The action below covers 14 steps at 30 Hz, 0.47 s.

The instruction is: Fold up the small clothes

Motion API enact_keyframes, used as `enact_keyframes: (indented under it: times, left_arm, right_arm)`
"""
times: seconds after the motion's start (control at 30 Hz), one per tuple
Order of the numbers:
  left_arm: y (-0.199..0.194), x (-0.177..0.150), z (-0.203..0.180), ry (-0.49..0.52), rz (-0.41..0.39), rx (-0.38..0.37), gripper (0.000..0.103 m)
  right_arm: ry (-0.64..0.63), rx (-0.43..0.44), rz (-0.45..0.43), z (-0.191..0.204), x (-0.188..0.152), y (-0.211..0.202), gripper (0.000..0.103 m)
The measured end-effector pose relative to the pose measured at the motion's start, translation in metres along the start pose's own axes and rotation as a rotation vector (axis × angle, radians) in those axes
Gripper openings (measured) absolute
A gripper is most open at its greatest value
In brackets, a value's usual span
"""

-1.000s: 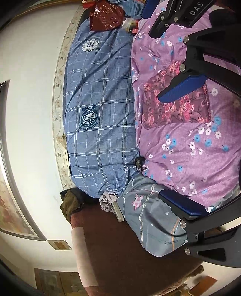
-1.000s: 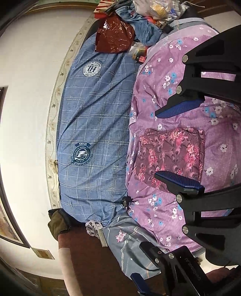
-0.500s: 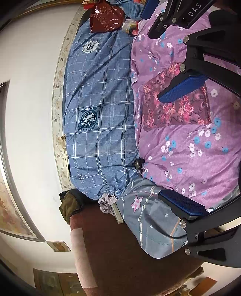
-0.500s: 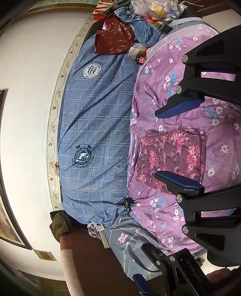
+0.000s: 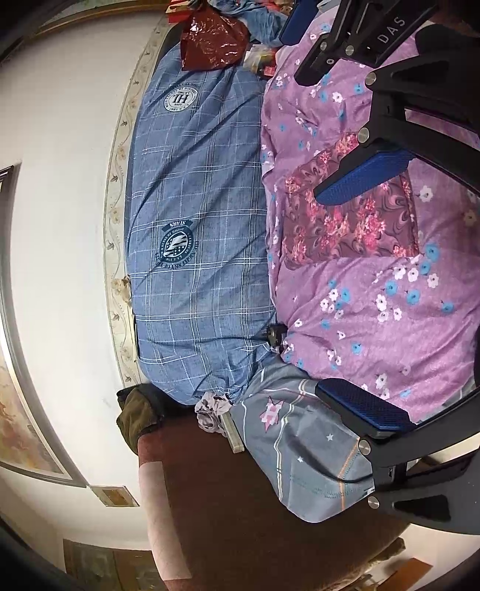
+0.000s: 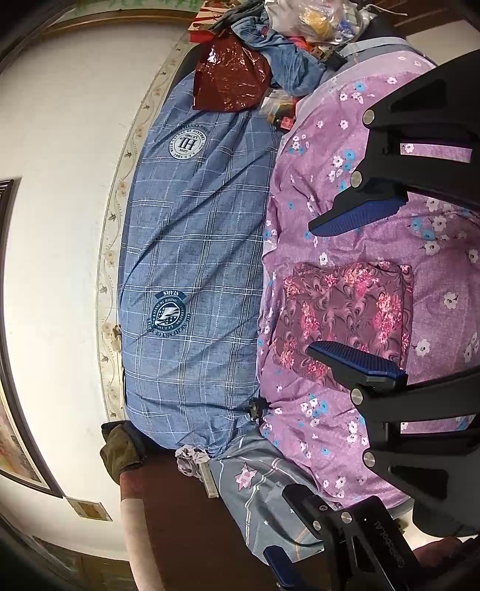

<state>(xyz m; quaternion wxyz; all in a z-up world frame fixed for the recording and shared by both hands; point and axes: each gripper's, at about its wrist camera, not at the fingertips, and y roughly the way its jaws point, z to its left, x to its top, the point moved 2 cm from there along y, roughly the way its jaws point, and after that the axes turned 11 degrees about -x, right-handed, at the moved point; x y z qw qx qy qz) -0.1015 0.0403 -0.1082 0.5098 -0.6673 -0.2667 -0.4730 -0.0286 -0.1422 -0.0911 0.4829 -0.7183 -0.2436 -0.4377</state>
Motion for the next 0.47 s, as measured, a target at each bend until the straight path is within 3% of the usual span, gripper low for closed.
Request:
enact_keyframes:
  times: [0.27,0.47]
  left_arm:
    - [0.002,0.0,-0.002,-0.005,0.003,-0.009,0.096]
    - [0.002,0.0,-0.004,-0.028,-0.046,-0.06,0.096]
  right_arm:
    - [-0.012,0.006,0.001,0.001,-0.002,0.006,0.061]
    - [-0.006,0.0,0.02,0.001,-0.005,0.018,0.061]
